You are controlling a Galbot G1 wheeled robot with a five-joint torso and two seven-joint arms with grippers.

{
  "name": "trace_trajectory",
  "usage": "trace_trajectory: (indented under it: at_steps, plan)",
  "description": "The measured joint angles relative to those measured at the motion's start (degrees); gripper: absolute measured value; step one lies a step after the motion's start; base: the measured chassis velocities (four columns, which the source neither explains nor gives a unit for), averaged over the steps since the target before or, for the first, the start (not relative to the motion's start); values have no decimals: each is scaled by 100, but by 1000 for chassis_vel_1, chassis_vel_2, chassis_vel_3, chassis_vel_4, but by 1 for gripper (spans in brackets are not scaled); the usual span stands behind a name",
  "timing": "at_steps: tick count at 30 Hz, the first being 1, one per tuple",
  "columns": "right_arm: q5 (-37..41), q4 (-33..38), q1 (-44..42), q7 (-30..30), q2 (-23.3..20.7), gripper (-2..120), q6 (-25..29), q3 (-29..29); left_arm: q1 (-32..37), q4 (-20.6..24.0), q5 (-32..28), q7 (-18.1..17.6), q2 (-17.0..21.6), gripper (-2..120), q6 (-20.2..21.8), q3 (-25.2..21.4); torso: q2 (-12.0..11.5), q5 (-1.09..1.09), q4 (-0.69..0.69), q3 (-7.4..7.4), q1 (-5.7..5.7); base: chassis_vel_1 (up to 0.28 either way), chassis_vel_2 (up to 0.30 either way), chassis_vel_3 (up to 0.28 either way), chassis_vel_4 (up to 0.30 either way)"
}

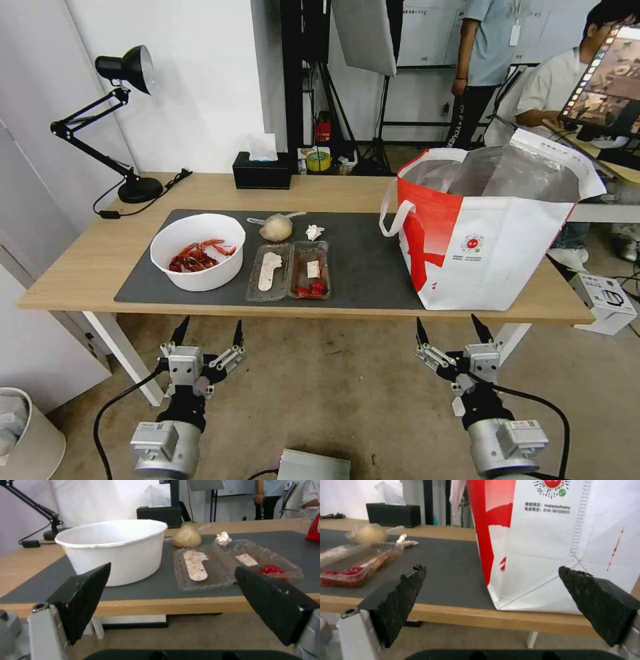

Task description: Pick up the trash from the table and place it into the takeout bag.

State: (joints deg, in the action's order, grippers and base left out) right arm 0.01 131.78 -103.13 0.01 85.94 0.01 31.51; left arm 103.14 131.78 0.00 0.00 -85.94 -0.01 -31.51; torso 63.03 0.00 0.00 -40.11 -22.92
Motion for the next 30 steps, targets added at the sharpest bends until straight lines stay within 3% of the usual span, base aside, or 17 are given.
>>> trace_trajectory:
  at_steps: [25,30]
  plan:
    - [36,0,23,0,-45,100,-49,2,0,0,0,0,0,100,0,0,0,0,0,0,0,0,0,0,0]
    - [520,10,321,-10,-572,100,-756,99,-91,2,-223,-130,95,100,205,21,0,1,2,0,0,0,0,0,0]
